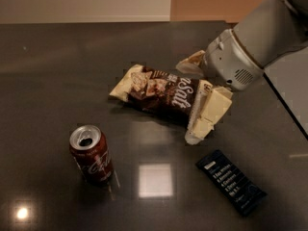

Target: Pick coke can

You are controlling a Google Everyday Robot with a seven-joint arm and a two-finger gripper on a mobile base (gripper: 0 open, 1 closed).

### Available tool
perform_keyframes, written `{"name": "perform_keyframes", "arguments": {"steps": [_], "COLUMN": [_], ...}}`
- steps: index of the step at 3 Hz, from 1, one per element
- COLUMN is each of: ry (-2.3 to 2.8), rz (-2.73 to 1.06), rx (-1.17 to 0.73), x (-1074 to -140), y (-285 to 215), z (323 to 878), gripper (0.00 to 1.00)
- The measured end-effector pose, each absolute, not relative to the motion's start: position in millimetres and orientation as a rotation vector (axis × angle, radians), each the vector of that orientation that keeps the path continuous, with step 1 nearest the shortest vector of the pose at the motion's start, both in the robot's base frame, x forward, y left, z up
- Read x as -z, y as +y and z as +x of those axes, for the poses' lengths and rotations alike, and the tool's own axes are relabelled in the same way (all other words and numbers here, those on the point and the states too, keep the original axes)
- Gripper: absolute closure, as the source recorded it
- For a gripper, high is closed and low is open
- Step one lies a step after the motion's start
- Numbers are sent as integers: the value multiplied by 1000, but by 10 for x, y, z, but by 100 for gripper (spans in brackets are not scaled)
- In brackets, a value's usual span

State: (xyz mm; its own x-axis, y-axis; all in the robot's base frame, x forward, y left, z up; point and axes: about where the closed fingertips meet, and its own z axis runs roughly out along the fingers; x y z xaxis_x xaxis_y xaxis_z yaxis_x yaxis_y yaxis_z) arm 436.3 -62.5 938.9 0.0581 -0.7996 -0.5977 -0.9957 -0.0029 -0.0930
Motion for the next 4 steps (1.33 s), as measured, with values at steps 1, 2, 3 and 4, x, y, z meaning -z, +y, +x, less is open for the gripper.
{"name": "perform_keyframes", "arguments": {"steps": [1,2,3,4], "ry": [1651,1551,1493,1455], "rz": [-1882,-1912,-1931,-1936], "rx": [-669,-755,-833,-907], "x": [-9258,-9126,-8981,-8890], "y": [-180,185,491,742], "z": [4194,4036,3917,3819], "gripper": [0,0,0,0]}}
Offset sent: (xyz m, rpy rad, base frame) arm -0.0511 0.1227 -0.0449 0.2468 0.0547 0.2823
